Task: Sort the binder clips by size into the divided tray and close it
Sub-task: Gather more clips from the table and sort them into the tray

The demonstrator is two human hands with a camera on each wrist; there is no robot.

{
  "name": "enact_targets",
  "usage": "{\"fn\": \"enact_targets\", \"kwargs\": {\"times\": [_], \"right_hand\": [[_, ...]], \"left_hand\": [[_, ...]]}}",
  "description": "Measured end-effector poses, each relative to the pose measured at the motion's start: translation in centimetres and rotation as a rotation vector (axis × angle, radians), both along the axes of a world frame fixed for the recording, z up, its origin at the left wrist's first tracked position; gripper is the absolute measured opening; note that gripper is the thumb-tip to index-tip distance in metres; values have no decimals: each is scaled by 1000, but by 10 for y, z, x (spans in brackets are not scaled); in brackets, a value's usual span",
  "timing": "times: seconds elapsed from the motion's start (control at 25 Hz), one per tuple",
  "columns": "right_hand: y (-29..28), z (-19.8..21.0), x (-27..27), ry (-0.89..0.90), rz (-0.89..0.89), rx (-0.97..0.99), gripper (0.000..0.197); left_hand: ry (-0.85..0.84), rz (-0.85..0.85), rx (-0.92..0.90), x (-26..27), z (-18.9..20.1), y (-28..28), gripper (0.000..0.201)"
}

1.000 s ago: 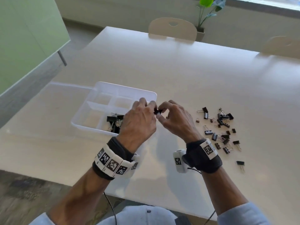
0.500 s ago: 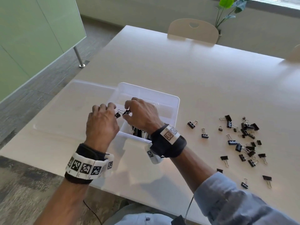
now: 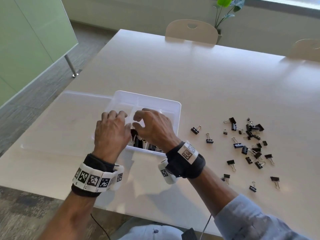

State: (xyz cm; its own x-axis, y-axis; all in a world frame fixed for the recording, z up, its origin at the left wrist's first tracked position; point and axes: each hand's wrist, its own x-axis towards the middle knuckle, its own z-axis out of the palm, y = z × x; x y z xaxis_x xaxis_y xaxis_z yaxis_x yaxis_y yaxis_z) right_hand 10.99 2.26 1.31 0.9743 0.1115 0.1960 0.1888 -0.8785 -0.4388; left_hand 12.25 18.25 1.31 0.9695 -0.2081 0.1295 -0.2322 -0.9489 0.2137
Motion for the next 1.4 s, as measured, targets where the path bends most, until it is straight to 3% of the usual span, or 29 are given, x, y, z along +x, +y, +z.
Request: {"fn": "enact_targets", "kwargs": {"times": [0.16,0.48,0.68,0.76,0.88,1.08,1.4], "right_hand": [[-59,2,-30,-61,-158,51,10],[-182,-24,-92,54,-497,65,14],[-249,-37,-121,233,-669,-138,22],[-265,-41,-129,288,-738,-218,24],[-275,-47,-131,372,-740,-232,24],[-268,-53,-125,359,-679,-221,26],[-260,-52,-117,373,-621,-232,25]], "left_hand": [[18,-135,-37,-10,6,-58,39],[128,-410,-103,-48,2,-185,37],[274,-414,191,-49,-36,-243,70],[264,-404,258,-44,-49,-250,66],[270,-401,294,-39,-59,-252,51],[233,-336,209,-34,-60,-255,40],[272,-285,130,-33,-54,-251,65]]}}
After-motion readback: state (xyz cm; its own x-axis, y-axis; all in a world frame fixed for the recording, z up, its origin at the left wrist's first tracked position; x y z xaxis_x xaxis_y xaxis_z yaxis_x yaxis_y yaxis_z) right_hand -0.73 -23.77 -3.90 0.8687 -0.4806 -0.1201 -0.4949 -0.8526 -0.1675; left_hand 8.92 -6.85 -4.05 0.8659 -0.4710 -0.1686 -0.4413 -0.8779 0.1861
